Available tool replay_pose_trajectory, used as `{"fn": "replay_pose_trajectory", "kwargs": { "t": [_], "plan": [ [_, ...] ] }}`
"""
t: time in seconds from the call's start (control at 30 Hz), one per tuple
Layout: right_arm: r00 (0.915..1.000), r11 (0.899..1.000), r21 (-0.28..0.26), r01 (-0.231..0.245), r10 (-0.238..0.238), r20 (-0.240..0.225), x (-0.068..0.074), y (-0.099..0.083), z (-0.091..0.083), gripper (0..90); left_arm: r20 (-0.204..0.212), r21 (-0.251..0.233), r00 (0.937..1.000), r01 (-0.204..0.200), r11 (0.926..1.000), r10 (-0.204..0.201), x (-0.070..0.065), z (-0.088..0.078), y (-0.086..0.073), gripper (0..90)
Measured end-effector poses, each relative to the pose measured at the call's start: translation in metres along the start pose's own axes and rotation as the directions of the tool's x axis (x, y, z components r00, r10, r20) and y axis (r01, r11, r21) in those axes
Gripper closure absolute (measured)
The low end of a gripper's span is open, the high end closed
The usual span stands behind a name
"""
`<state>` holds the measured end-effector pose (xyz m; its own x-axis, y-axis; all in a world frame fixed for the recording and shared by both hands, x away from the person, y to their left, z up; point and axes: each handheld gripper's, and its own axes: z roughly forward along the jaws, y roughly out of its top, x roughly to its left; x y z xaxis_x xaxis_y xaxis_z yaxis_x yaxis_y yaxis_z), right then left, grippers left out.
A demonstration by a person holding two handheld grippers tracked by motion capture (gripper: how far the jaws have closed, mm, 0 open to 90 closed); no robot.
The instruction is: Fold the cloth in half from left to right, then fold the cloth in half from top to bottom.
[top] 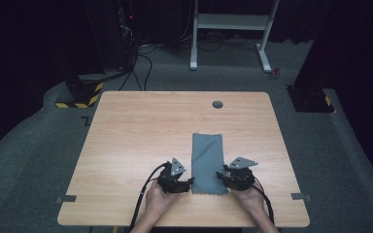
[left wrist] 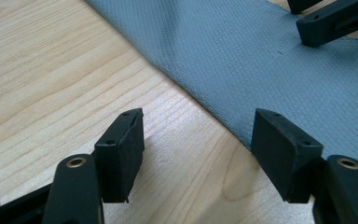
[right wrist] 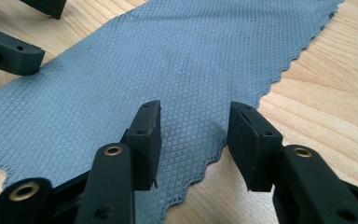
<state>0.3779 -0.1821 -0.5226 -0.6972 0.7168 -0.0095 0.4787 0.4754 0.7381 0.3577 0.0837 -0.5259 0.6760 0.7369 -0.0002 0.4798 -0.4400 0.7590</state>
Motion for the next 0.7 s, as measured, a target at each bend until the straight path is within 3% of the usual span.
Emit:
{"fn": "replay_pose_trajectory", "kwargs": {
  "t": [0.2, 0.27, 0.3, 0.37, 0.4, 0.57, 0.7],
  "plan": [
    [0.9999, 1.0, 0.001, -0.017, 0.017, 0.001, -0.002, 0.0, -0.001, 56.7, 0.01, 0.0, 0.9999, 0.01, 1.0, -0.01, 0.002, -0.001, 0.0, 35.4],
    [0.9981, 0.998, 0.004, -0.061, 0.061, 0.005, -0.005, -0.001, -0.002, 56.9, 0.008, -0.007, 0.9999, 0.011, 0.9999, -0.011, 0.004, -0.002, 0.0, 38.7],
    [0.9957, 0.996, -0.002, -0.093, 0.093, 0.001, -0.009, -0.001, -0.003, 57.5, 0.026, -0.011, 0.9991, 0.033, 0.9994, -0.033, 0.004, -0.002, -0.001, 39.3],
    [0.9887, 0.989, -0.013, -0.15, 0.15, -0.005, -0.014, -0.002, -0.006, 58.4, 0.01, -0.01, 0.9995, 0.029, 0.9995, -0.029, 0.007, -0.002, -0.001, 40.1],
    [0.9871, 0.987, -0.018, -0.16, 0.16, 0.002, -0.016, -0.002, -0.007, 58.7, 0.024, -0.01, 0.9984, 0.052, 0.9986, -0.052, 0.007, -0.001, 0.0, 40.2],
    [0.9868, 0.987, -0.02, -0.157, 0.158, 0.038, -0.021, -0.002, -0.006, 63.3, 0.011, -0.006, 0.9991, 0.041, 0.9991, -0.041, 0.015, 0.002, 0.007, 40.5],
    [0.9865, 0.987, -0.017, -0.161, 0.161, 0.028, -0.025, -0.002, -0.002, 71.1, 0.005, 0.011, 0.9972, 0.074, 0.9972, -0.074, 0.025, 0.009, 0.015, 40.7]
  ]
}}
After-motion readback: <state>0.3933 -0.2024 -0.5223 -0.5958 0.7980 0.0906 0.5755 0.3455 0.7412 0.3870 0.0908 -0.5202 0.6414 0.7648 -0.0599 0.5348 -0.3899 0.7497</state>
